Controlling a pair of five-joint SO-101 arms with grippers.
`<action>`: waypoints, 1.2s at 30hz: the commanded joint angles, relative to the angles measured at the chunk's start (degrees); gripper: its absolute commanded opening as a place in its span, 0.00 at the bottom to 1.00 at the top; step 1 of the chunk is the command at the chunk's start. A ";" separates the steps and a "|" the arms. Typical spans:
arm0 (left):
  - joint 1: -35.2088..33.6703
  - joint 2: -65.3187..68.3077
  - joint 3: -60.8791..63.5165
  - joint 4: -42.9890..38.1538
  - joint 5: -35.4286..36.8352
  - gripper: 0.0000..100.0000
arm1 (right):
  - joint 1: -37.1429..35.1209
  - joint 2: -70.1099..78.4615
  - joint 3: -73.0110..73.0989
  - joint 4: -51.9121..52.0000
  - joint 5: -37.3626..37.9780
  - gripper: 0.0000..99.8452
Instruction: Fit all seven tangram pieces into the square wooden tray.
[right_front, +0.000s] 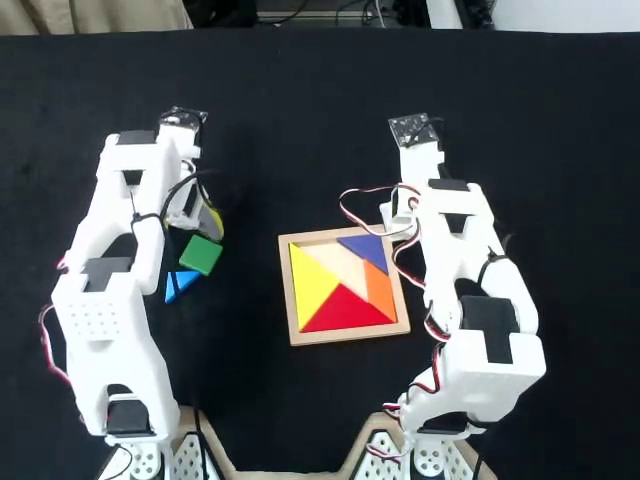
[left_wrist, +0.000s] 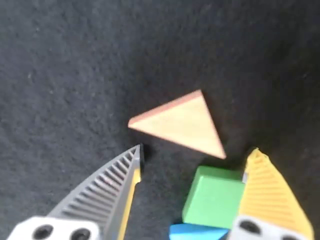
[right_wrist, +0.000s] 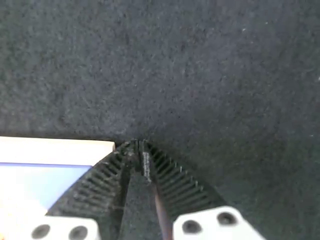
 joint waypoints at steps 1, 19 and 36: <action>1.01 -0.18 -5.49 -4.40 9.05 0.32 | 1.05 -2.95 -0.13 -0.97 -0.26 0.01; 8.31 0.62 -6.64 -5.54 7.74 0.32 | 1.05 -2.95 -0.13 -0.97 -0.26 0.01; 3.21 1.93 -6.55 -4.57 8.44 0.19 | 1.05 -2.95 -0.13 -0.97 -0.26 0.01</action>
